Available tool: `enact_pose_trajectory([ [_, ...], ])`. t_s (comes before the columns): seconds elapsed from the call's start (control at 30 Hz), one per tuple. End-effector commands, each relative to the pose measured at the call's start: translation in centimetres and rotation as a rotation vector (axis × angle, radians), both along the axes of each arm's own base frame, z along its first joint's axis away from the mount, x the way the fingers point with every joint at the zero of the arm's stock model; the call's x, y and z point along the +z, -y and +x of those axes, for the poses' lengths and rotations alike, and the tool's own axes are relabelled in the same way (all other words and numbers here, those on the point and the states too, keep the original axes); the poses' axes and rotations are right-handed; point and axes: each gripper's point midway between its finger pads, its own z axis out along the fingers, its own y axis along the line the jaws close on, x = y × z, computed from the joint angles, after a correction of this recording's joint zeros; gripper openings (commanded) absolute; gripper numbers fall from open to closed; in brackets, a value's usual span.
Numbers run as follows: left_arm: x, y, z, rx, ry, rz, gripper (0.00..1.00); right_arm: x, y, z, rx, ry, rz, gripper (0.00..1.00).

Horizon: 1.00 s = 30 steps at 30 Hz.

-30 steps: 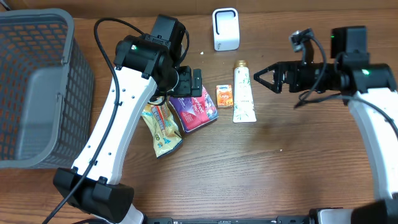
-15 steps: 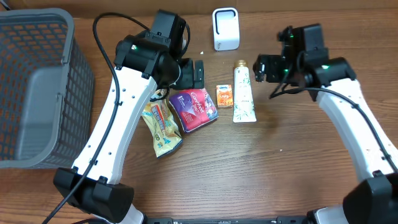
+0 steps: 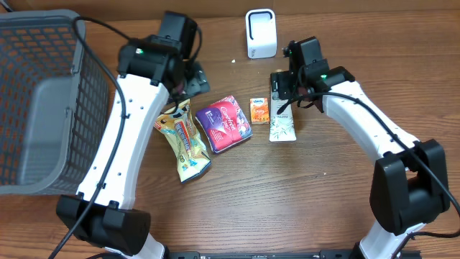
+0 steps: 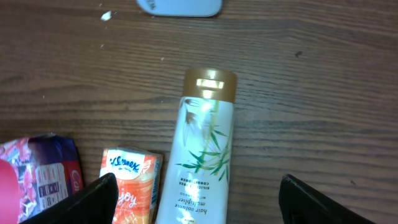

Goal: Scan the item barcode
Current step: 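Reach right gripper to the white-green tube and grasp it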

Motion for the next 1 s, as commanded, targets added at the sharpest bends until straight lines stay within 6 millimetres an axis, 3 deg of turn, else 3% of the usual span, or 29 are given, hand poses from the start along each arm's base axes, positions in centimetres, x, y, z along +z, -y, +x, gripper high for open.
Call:
enact_pose_trajectory([
  [0.0, 0.1, -1.4, 0.4, 0.094, 0.025, 0.037, 1.00, -1.2, -0.5, 0.6, 0.053, -0.005, -0.024, 0.89],
  [0.07, 0.2, -1.5, 0.4, 0.095, 0.027, 0.047, 1.00, -3.3, -1.3, 0.1, 0.107, -0.057, -0.012, 0.91],
  [0.13, 0.2, -1.5, 0.4, 0.086, 0.025, 0.051, 1.00, -4.9, -0.6, 0.0, 0.088, -0.088, -0.053, 0.91],
  [0.4, 0.1, -1.6, 0.3, 0.087, 0.022, 0.054, 1.00, -7.4, -0.1, -0.3, 0.077, -0.135, -0.092, 0.91],
  [0.73, -1.8, -1.4, 0.8, 0.085, -0.031, 0.069, 1.00, -7.1, 3.9, 0.8, -0.040, -0.078, -0.295, 0.69],
  [0.83, -3.3, -0.8, 1.0, 0.077, -0.077, 0.052, 0.99, -6.9, 4.9, 0.8, -0.066, -0.070, -0.347, 0.69],
  [0.97, -4.5, 0.3, 1.3, 0.062, -0.107, -0.003, 1.00, -7.0, 3.4, 0.7, 0.012, -0.075, -0.308, 0.75],
])
